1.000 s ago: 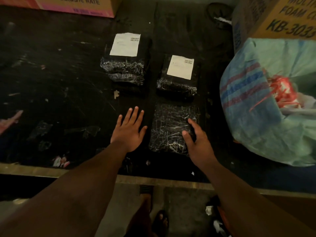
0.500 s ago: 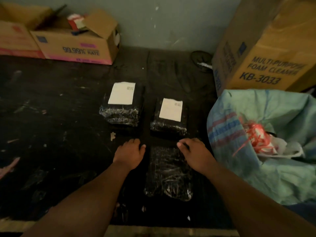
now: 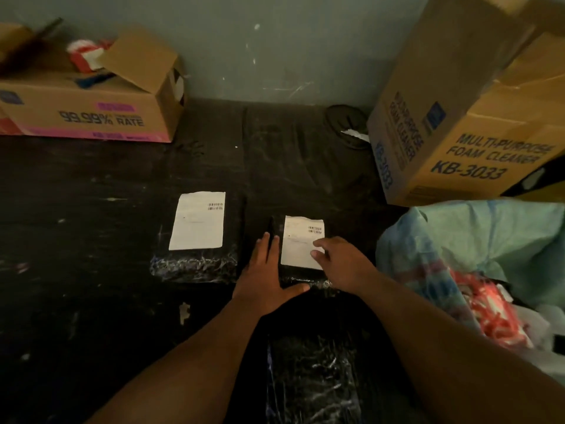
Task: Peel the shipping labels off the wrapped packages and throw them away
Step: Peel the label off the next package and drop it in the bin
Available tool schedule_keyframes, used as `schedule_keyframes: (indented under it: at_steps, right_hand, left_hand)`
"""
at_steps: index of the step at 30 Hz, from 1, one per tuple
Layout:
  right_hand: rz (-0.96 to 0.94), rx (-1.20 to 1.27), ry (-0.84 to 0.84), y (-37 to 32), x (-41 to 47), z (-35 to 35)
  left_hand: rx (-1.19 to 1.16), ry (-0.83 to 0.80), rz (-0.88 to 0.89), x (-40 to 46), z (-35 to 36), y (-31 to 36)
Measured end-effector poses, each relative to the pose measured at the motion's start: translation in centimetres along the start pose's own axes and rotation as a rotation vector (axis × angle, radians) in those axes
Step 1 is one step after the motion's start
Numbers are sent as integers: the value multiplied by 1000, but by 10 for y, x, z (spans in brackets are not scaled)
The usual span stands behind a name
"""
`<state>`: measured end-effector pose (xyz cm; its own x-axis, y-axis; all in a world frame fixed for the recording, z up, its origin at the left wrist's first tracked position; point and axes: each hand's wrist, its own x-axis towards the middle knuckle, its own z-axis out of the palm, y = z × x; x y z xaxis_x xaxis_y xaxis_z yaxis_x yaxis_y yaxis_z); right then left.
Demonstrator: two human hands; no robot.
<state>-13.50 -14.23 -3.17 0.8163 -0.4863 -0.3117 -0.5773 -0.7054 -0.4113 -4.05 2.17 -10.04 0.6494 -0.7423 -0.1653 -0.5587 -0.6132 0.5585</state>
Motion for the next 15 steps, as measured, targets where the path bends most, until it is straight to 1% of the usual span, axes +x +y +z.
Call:
schedule_keyframes:
  at_steps: [3,9,13,15]
  right_hand:
    - [-21,-47,17,-5,33,-3]
    - [-38,-132,-18,-5,92,3]
    - [-51,-183,-98,-4,117,4]
    - [-55,-173,-104,-4,128,4]
  left_hand:
    - [-51,0,2,16,4,-5]
    - [-129,11,31,34,13,-11]
    - [-204,-18,28,39,22,-15]
    - [-224,-17,13,37,26,-15]
